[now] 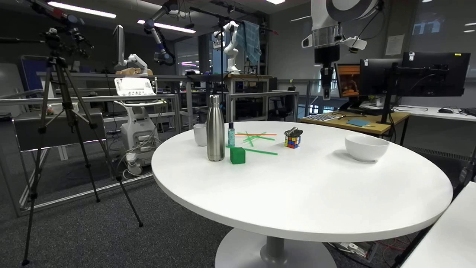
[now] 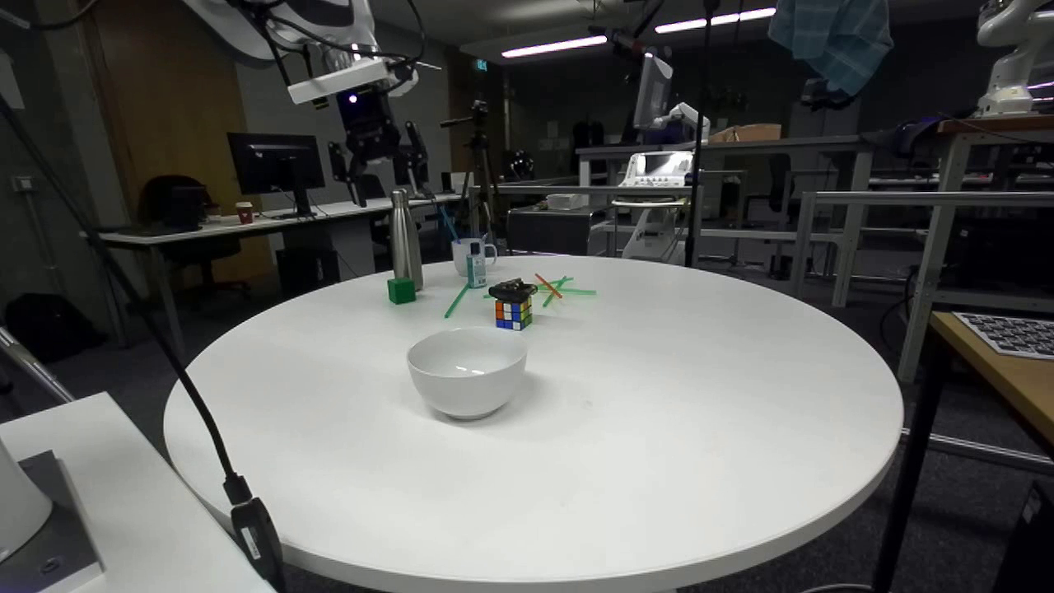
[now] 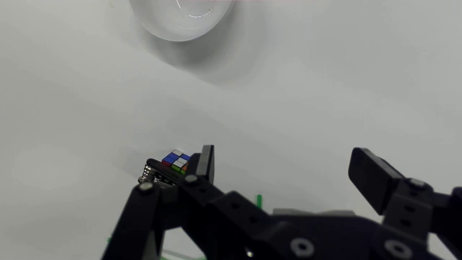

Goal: Put the stapler on the table from atop the Rubik's cube

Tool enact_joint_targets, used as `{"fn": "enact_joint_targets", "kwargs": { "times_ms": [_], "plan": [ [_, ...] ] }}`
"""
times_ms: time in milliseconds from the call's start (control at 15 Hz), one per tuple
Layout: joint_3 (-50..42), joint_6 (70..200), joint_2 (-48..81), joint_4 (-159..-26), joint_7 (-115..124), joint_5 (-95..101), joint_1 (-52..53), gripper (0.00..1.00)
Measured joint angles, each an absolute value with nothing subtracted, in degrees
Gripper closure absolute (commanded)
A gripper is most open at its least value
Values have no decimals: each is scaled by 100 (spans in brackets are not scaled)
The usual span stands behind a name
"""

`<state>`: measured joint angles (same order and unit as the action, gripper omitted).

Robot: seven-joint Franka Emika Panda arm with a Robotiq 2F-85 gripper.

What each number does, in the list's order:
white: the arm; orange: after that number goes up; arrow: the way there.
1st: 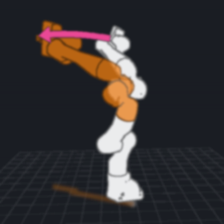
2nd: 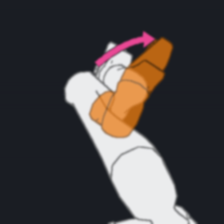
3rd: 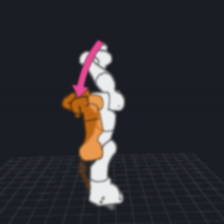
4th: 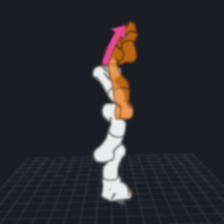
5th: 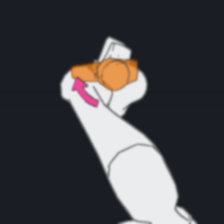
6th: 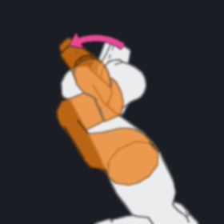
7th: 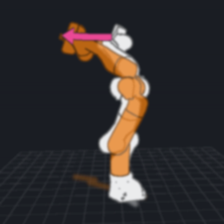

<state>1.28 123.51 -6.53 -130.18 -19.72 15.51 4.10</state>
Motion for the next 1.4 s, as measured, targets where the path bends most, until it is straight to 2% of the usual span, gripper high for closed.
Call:
{"fn": "enact_joint_targets", "kwargs": {
  "times_ms": [1400],
  "plan": [
    [44,12328,1802,-10706,-4443,1511,-128,0]
  ]
}}
